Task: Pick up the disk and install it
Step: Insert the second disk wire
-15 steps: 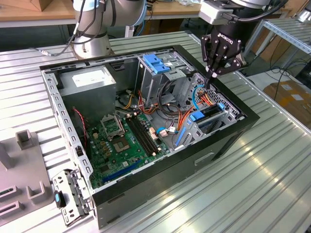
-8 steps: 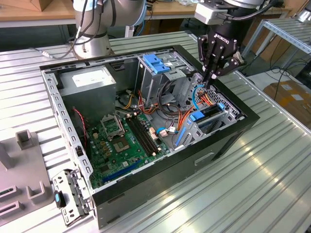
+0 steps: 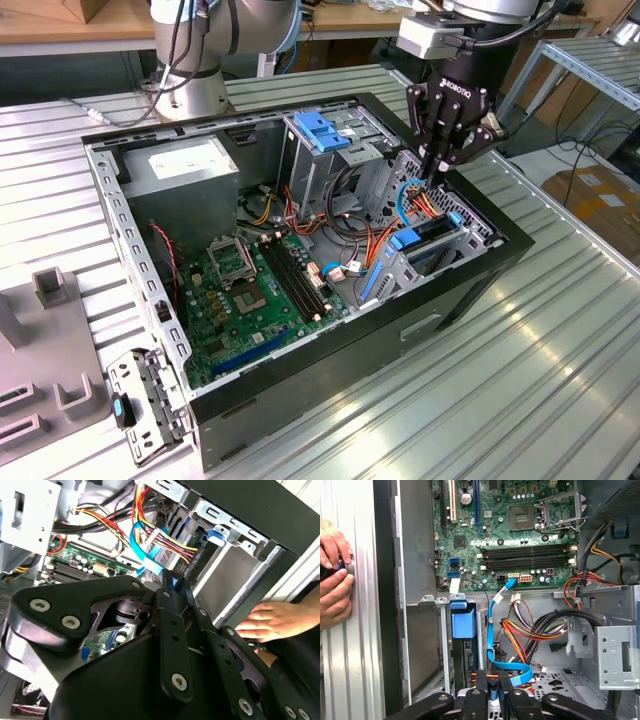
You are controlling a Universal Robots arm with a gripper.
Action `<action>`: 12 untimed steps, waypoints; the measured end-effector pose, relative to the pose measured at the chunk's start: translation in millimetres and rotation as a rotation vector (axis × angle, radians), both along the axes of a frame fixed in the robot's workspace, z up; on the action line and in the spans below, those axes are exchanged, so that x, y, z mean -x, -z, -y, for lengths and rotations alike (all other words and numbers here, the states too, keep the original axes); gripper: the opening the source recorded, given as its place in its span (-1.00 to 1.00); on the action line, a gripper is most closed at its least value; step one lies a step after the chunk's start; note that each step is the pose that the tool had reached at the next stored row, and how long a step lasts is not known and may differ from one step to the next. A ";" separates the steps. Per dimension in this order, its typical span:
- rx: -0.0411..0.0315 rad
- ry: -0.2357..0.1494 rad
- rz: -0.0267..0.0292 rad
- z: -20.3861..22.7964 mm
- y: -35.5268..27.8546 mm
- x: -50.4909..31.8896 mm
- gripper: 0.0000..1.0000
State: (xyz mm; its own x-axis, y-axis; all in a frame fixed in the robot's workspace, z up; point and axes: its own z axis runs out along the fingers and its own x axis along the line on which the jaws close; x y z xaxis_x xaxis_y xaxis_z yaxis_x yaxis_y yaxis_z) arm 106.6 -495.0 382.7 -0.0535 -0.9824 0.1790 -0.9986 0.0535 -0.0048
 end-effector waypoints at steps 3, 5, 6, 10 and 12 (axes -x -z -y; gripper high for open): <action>0.0248 0.000 0.0000 -0.4 3.3 -0.1 -0.55; 0.0375 0.000 0.0000 -0.6 5.0 -0.1 -0.68; 0.0461 0.000 0.0000 -0.6 6.0 -0.1 -0.69; 0.0742 0.000 0.0000 -0.7 9.3 -0.1 -0.69; 0.0860 0.000 0.0000 -0.7 11.6 -0.1 -0.66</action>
